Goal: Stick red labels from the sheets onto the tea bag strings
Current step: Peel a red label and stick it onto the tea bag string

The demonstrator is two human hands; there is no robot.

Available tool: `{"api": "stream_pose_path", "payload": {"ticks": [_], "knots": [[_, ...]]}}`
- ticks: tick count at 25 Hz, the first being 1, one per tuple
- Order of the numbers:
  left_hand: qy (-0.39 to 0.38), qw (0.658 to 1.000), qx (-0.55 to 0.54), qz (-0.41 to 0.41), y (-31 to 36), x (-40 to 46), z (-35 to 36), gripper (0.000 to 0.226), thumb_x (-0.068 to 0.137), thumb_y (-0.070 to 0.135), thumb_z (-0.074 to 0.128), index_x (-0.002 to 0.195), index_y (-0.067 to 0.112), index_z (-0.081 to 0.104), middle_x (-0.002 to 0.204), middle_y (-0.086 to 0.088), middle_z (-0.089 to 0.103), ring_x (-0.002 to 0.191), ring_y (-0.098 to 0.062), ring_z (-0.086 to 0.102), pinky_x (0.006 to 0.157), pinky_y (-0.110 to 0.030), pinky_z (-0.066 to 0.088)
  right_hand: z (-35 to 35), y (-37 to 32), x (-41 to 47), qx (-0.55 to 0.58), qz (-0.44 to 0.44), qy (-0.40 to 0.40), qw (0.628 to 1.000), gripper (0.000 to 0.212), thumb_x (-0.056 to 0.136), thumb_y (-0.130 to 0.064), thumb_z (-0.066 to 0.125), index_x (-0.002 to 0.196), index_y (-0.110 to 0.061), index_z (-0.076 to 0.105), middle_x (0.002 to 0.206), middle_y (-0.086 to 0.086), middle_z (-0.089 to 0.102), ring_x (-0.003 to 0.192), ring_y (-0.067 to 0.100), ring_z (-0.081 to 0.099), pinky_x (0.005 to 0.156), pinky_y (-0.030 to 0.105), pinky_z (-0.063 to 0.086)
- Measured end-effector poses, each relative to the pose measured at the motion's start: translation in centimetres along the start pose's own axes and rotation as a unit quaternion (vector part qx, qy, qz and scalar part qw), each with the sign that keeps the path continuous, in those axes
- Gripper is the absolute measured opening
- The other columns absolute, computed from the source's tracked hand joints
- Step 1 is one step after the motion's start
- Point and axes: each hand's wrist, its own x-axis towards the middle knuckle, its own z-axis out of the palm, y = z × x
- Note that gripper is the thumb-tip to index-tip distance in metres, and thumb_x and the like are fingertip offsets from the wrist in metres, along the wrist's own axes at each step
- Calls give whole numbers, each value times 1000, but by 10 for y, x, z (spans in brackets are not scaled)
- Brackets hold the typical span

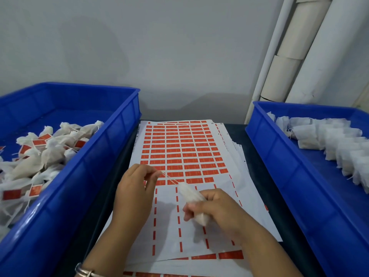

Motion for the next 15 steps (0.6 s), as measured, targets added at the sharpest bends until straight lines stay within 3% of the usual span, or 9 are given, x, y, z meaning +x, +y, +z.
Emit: {"api": "stream_pose_path", "payload": {"ticks": [3,5,7,9,11,13,15], "knots": [[-83,996,12,-10,-1,-3,7,6,84,36,61,84,37,55,77,27,48,72,0,53,62,-8,37,-5,2,1,285,-54,-32,956,17,82,-22,60,79,-16,76,83,5,71,78,14,66,78,29,53],[-138,990,29,12,1,-5,8,7,86,37,60,83,39,53,78,27,47,72,0,51,62,-6,35,-5,7,7,423,-44,16,905,15,74,-22,65,81,-15,76,91,9,72,75,17,68,73,33,55],[-192,979,44,43,2,-6,6,7,87,37,59,84,41,54,82,28,48,75,2,50,63,-3,35,-5,12,13,488,-31,70,870,17,73,-21,68,88,-19,76,101,8,72,73,17,70,70,33,55],[-244,965,55,78,4,-8,5,8,89,36,58,88,43,54,86,30,46,78,4,50,64,-2,36,-4,18,17,416,-34,104,903,17,84,-19,64,92,-29,76,104,-2,72,75,14,69,74,31,54],[-282,952,52,108,9,-13,3,9,90,35,58,89,44,56,85,34,43,81,6,49,66,0,36,1,19,15,246,-40,141,958,25,92,-24,58,92,-44,72,102,-18,70,81,6,68,75,22,53],[-297,946,25,128,14,-18,1,13,88,37,59,81,46,54,86,35,44,88,8,49,70,0,37,7,16,13,87,-55,171,980,26,92,-33,58,89,-58,66,92,-31,66,84,-6,63,60,9,49],[-285,949,-12,136,16,-19,-2,19,86,39,60,74,49,50,91,36,45,98,13,42,71,0,37,10,16,12,3,-71,153,986,27,92,-38,55,83,-62,63,83,-32,64,83,-11,59,52,3,44]]}}
